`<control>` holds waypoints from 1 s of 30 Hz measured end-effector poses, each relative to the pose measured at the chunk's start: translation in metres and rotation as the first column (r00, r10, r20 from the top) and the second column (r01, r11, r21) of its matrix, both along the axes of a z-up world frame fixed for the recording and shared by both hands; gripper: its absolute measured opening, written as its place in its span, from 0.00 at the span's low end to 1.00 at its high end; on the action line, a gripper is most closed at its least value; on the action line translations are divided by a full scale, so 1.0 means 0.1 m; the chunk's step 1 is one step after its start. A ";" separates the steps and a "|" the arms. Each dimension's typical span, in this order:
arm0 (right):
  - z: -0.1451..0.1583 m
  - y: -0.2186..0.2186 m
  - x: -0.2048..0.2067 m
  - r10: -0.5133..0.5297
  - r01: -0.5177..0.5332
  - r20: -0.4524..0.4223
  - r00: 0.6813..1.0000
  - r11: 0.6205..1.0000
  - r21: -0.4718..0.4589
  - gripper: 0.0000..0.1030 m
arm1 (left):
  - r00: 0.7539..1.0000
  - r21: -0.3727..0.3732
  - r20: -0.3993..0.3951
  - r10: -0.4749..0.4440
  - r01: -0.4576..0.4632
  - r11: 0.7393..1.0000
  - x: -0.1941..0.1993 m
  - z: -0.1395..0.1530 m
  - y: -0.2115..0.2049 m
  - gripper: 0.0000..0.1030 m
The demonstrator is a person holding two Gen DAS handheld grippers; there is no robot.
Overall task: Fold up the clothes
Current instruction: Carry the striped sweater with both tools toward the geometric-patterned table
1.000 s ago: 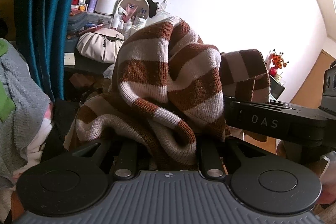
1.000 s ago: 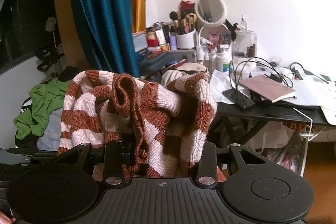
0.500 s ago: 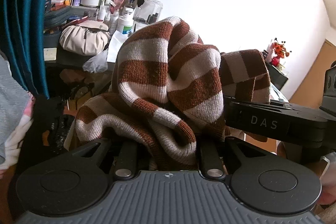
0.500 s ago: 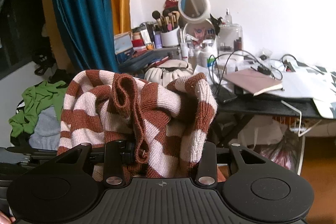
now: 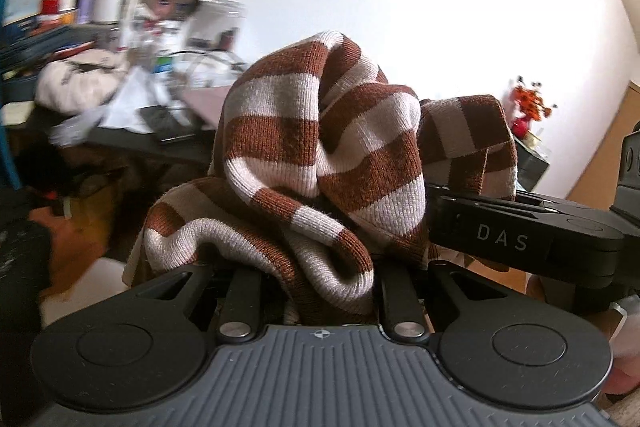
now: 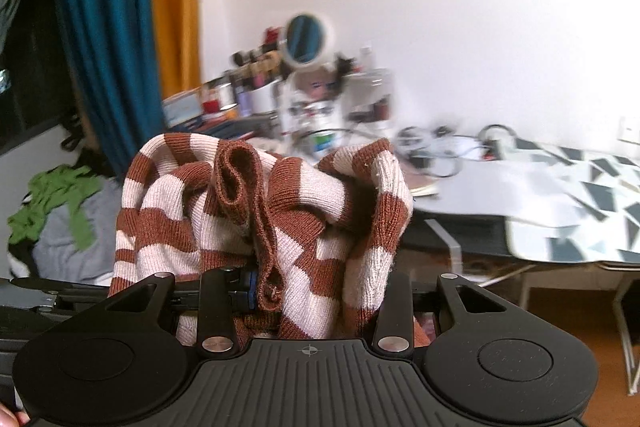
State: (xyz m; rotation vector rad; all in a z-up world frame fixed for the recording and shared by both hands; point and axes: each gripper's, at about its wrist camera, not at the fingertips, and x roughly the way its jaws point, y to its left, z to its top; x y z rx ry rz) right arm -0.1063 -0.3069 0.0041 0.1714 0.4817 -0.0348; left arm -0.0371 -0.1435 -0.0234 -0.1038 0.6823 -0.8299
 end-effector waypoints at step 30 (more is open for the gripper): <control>-0.01 -3.95 1.38 -0.558 0.558 0.024 0.829 0.825 -0.090 0.35 | 0.826 -0.087 0.017 -0.564 0.563 0.822 2.02 -0.06 -4.24 0.19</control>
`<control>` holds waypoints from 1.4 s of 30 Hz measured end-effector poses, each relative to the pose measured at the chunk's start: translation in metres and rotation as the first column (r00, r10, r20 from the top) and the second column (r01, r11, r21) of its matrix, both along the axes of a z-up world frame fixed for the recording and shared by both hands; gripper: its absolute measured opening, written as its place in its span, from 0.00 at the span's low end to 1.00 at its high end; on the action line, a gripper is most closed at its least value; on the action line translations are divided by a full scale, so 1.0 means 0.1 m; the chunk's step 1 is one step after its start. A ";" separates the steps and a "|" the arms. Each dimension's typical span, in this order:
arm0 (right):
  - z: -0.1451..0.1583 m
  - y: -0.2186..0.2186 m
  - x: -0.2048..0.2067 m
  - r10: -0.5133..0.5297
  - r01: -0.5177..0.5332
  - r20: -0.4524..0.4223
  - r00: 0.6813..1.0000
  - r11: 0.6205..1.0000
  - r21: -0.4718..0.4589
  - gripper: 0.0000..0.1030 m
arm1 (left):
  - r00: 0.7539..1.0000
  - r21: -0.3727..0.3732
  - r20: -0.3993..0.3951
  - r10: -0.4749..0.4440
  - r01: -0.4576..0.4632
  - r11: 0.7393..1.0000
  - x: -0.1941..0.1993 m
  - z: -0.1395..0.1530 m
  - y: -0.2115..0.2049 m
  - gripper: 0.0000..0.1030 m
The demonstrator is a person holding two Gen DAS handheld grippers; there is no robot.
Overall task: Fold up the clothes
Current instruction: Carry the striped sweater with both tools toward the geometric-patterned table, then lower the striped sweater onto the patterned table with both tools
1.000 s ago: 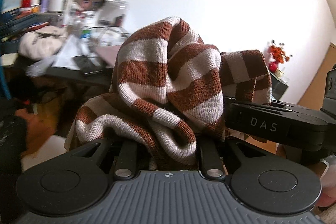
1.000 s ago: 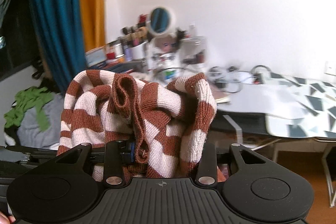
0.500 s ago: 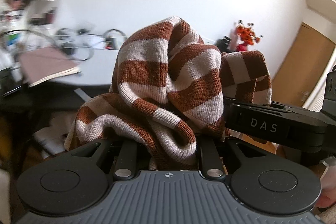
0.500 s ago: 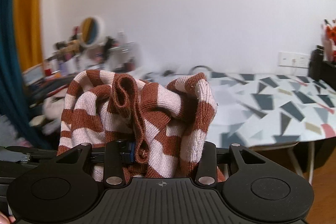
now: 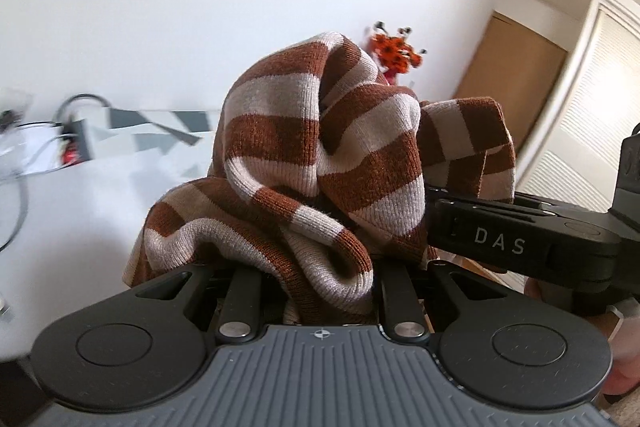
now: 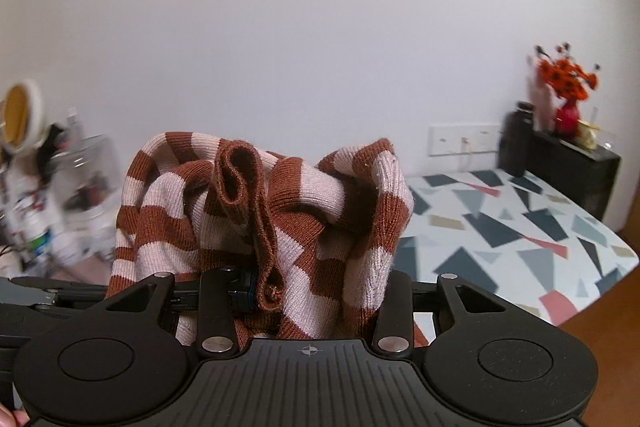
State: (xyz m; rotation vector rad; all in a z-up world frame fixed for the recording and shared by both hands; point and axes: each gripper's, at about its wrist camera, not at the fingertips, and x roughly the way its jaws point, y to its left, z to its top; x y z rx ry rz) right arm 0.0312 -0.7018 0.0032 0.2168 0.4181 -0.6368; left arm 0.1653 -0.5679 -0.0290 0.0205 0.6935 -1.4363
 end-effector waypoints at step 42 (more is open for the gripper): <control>-1.91 -5.37 0.06 0.152 -0.102 -0.144 0.978 0.946 0.306 0.37 | 0.979 0.453 0.025 0.204 -0.193 0.870 -0.30 -1.35 -5.08 0.18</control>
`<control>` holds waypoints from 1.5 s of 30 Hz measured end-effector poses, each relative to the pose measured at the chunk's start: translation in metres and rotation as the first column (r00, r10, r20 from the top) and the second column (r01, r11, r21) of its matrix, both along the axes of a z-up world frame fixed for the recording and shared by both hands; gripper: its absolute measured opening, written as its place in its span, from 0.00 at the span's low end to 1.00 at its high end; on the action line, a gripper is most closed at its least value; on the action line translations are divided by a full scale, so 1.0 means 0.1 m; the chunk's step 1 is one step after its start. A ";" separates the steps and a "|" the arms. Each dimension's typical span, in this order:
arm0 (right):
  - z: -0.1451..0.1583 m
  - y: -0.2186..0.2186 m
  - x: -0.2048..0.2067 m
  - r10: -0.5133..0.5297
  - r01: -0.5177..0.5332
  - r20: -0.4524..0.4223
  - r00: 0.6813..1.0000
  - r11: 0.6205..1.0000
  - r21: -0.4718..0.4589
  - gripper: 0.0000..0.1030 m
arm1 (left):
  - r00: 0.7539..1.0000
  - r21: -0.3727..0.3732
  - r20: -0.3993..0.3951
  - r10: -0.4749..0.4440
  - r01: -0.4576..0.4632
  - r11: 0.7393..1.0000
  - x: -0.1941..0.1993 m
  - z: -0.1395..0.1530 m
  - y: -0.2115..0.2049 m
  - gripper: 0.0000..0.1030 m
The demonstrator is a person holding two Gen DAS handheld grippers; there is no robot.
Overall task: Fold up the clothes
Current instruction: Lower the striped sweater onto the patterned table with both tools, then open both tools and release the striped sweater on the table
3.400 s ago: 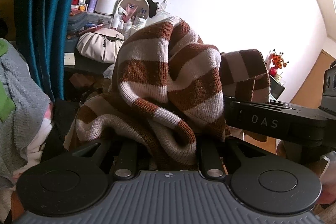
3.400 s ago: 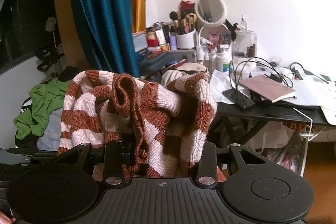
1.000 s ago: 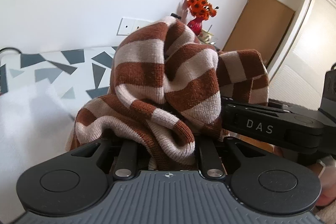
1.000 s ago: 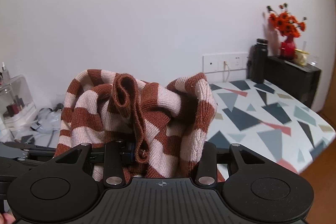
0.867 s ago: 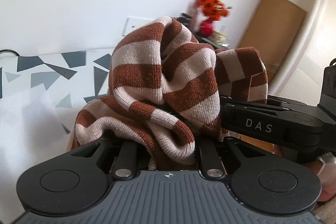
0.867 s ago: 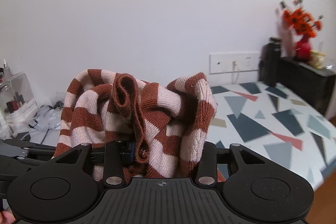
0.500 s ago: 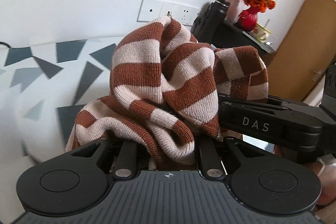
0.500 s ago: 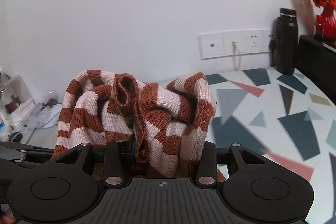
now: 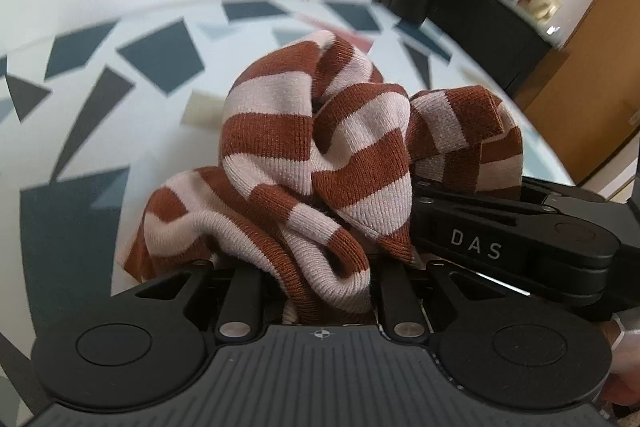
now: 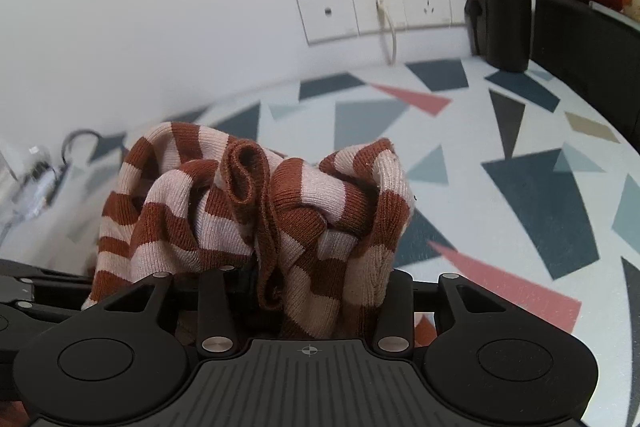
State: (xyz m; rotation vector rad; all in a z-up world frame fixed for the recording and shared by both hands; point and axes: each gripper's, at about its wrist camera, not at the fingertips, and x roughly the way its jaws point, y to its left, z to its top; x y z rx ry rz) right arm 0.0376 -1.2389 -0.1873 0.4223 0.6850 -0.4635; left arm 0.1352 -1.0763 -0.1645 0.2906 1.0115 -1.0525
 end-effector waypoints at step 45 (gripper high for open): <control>0.05 0.07 -0.75 -0.283 0.265 0.182 0.942 0.957 0.114 0.99 | 0.980 -0.201 0.152 0.131 -0.099 0.974 0.11 0.33 1.31 0.91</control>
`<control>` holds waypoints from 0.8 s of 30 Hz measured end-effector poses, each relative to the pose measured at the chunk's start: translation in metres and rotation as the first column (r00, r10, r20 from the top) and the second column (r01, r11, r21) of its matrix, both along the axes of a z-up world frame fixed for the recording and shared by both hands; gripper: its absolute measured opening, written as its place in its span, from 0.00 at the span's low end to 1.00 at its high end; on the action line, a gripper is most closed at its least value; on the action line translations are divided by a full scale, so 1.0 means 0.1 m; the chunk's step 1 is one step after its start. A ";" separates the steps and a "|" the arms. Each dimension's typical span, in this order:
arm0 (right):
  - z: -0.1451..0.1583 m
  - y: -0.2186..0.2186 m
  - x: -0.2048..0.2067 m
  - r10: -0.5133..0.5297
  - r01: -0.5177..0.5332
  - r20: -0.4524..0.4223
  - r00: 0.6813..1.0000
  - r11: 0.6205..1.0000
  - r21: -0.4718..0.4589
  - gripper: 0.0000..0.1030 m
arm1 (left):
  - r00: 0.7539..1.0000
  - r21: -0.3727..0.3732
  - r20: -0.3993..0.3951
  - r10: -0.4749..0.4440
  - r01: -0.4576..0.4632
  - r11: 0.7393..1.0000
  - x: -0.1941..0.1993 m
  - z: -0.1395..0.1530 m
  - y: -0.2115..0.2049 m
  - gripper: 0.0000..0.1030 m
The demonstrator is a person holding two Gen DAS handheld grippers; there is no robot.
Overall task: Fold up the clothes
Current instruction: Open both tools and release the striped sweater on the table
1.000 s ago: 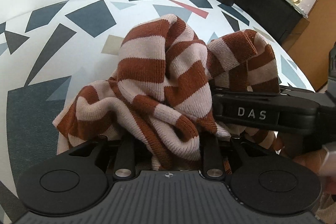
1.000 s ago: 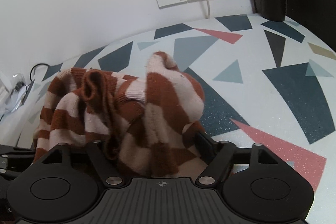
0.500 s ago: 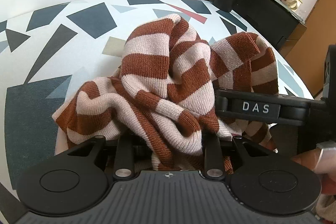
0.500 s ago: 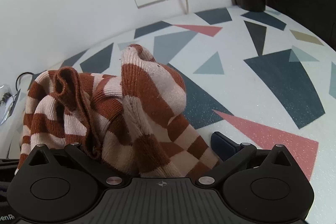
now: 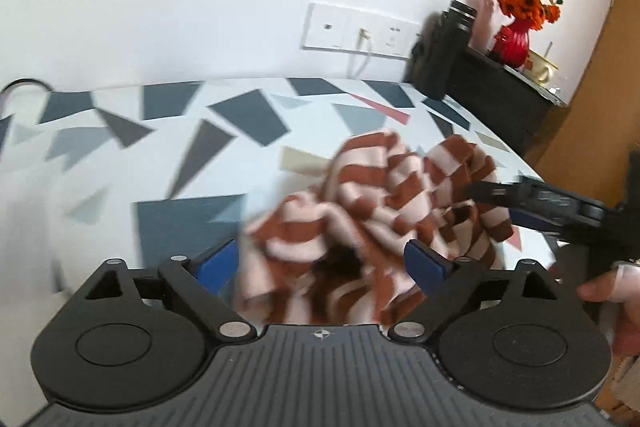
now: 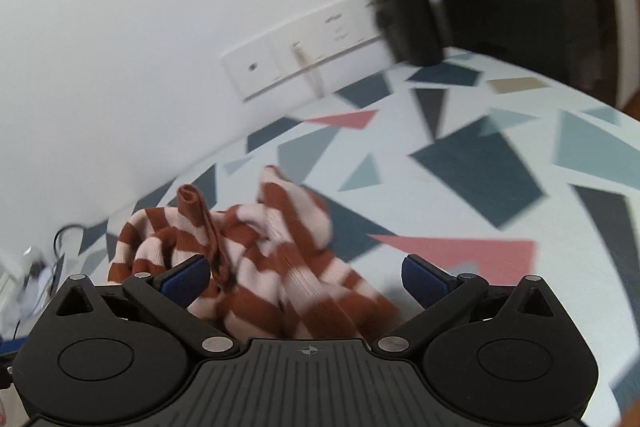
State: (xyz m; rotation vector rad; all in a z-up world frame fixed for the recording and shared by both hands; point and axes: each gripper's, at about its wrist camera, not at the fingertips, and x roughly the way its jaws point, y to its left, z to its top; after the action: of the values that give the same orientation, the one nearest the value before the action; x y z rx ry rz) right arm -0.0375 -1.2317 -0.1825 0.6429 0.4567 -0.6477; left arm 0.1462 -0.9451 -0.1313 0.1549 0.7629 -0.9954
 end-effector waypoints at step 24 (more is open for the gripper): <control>-0.22 -0.14 0.96 0.459 -0.509 -0.335 0.823 0.857 -0.076 0.99 | 0.998 0.098 -0.013 0.061 -0.059 0.993 -0.01 -0.65 -0.60 0.93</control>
State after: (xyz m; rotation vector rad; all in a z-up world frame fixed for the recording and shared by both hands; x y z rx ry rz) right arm 0.0586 -1.2459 -0.2047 0.2442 0.8190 -0.2860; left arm 0.1452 -1.0052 -0.1964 0.2077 0.8266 -0.9038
